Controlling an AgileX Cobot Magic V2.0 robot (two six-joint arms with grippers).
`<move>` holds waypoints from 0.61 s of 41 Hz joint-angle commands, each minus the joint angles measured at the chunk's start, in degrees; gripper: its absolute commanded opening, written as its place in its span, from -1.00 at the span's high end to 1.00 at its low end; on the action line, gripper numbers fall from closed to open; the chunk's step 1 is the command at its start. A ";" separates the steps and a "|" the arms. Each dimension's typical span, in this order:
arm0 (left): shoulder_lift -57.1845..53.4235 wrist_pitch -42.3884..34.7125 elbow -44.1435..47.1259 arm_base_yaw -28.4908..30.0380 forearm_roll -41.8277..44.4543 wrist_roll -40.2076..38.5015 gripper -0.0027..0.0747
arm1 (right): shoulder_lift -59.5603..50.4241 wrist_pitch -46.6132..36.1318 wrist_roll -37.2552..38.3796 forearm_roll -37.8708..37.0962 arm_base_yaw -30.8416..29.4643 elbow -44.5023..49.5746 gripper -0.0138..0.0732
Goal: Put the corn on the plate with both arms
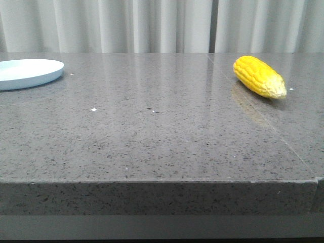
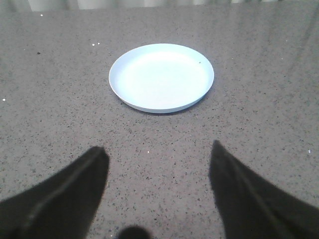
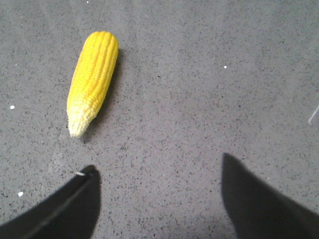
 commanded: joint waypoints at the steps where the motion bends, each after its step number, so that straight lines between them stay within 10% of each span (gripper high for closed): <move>1: 1.86 -1.51 -2.70 0.01 0.00 0.18 -0.60 | 0.80 -2.90 -0.90 0.28 0.10 -1.85 -0.75; 25: 27.23 7.99 -20.60 1.53 1.06 0.44 -0.58 | 1.47 -4.78 -0.60 0.41 0.10 -1.85 -0.73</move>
